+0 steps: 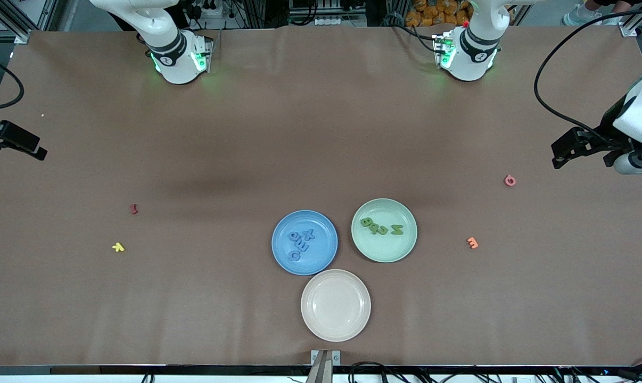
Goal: Sort letters by color into matching plates
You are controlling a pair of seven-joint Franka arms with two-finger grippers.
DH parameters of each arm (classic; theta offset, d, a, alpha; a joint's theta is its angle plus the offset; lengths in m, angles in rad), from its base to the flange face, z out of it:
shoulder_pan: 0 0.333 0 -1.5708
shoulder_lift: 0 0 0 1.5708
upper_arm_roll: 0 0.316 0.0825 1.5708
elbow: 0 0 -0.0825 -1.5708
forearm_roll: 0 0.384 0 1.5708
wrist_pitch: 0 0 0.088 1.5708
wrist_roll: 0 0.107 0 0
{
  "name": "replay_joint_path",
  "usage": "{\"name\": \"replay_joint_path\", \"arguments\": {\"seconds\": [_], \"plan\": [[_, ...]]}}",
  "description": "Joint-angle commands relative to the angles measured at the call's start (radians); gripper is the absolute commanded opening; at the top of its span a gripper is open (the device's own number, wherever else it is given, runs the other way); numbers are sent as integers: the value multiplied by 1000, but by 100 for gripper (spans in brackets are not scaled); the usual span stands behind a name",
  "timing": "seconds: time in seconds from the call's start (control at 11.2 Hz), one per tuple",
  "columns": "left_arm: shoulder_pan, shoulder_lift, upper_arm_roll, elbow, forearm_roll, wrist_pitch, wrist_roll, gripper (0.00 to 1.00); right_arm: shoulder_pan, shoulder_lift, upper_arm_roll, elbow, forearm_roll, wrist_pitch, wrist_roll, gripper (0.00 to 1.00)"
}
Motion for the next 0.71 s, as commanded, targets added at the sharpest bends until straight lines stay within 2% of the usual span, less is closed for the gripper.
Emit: {"name": "replay_joint_path", "arguments": {"seconds": [0.0, 0.27, 0.62], "plan": [[6, -24, 2, -11, -14, -17, 22, 100, -15, -2, 17, 1, -11, 2, 13, 100], [7, -22, 2, 12, -75, -34, 19, 100, -15, -2, 17, -1, -11, 3, 13, 100], [9, -22, 5, 12, -74, -37, 24, 100, -15, -2, 17, -1, -12, 2, 13, 100]]}}
